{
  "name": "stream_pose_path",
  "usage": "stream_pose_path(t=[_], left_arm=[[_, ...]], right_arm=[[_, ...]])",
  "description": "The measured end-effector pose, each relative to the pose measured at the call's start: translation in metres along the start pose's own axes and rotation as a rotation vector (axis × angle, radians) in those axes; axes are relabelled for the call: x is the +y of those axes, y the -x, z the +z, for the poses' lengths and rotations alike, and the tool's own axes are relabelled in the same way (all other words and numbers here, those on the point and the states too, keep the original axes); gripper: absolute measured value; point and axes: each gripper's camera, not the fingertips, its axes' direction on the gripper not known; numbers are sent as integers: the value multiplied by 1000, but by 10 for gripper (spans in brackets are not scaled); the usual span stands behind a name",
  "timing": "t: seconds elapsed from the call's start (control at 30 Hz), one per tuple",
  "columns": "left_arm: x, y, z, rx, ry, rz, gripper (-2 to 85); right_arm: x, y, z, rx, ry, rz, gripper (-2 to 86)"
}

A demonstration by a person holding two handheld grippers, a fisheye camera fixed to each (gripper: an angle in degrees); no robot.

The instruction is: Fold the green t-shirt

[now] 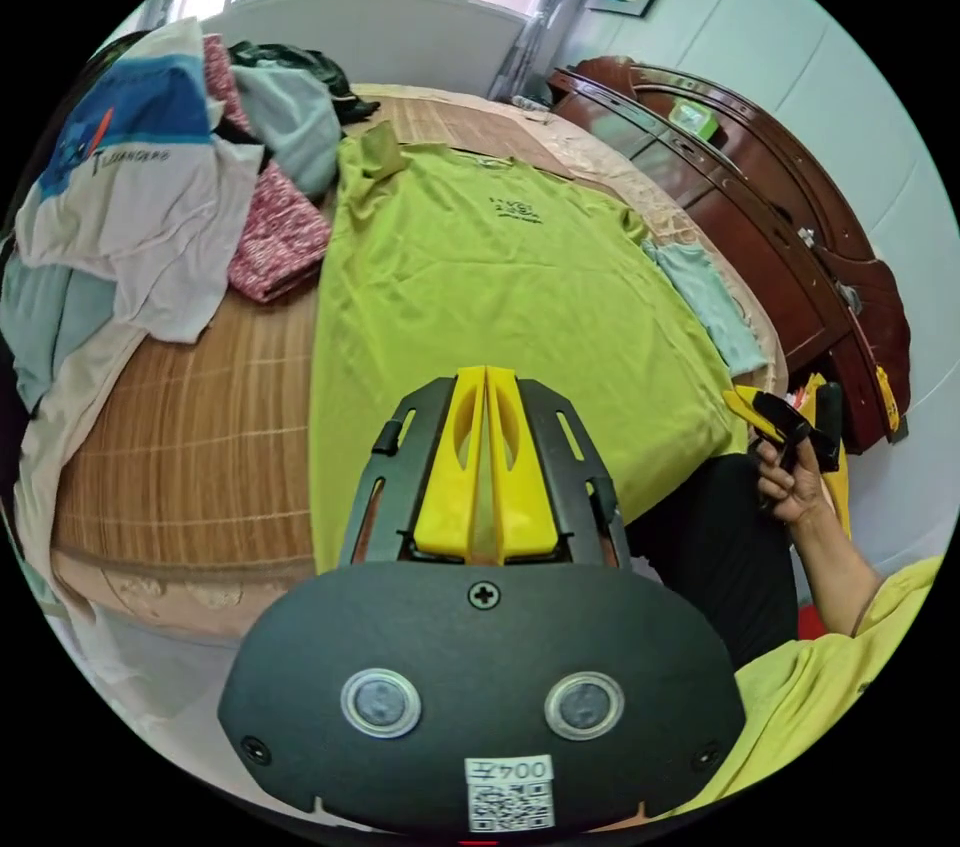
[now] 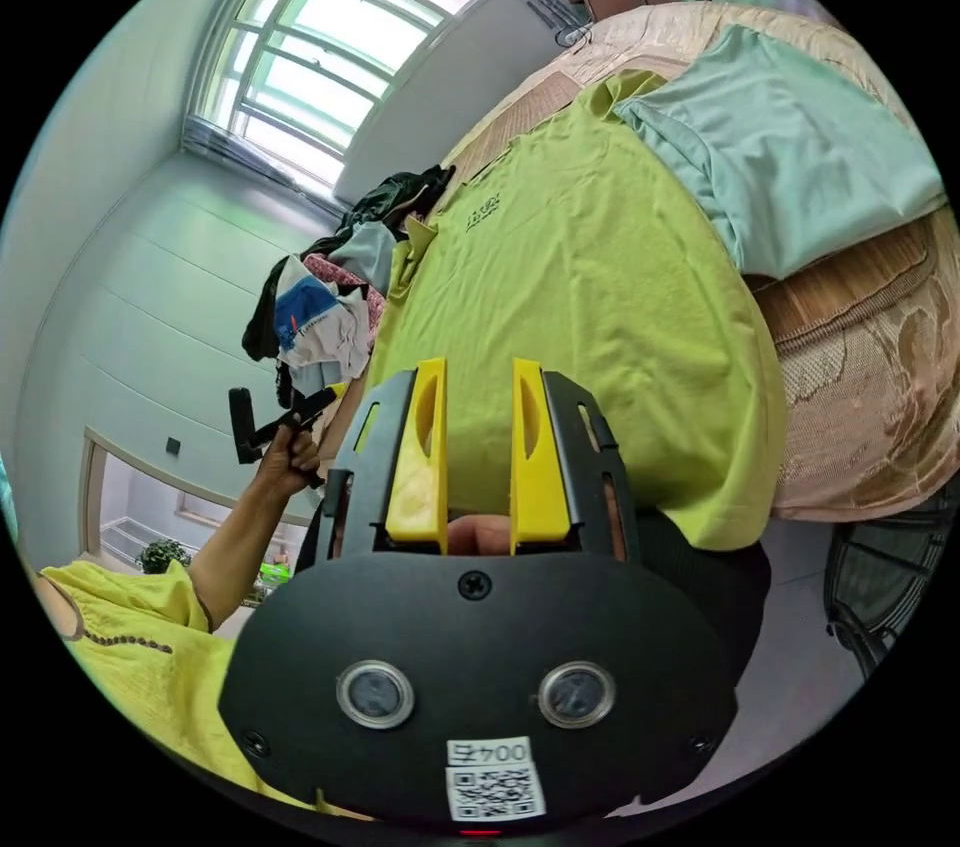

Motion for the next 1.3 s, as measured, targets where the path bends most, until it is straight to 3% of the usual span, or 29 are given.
stream_pose_path(t=[0.17,0.3,0.47,0.6,0.67,0.93,1.1,1.23,1.3], left_arm=[[-48,-25,73,-50,93,144,2],[-86,-12,108,-8,112,126,1],[-133,29,147,89,76,98,1],[-143,57,196,-37,229,145,1],[-137,66,198,-52,183,224,1],[-140,132,205,55,166,171,1],[-145,172,210,117,171,137,1],[-150,205,215,168,177,108,1],[-151,217,217,178,178,103,1]], right_arm=[[-31,-10,28,184,62,40,95],[-43,-10,44,254,126,43,84],[-78,-9,10,201,-24,-3,69],[-178,-33,-19,267,-109,-23,63],[-228,-40,-19,330,-132,-68,73],[-446,-107,82,540,26,-26,107],[-509,-142,154,594,104,73,144],[-514,-123,206,869,171,-36,62],[-512,-110,223,864,203,-106,28]])
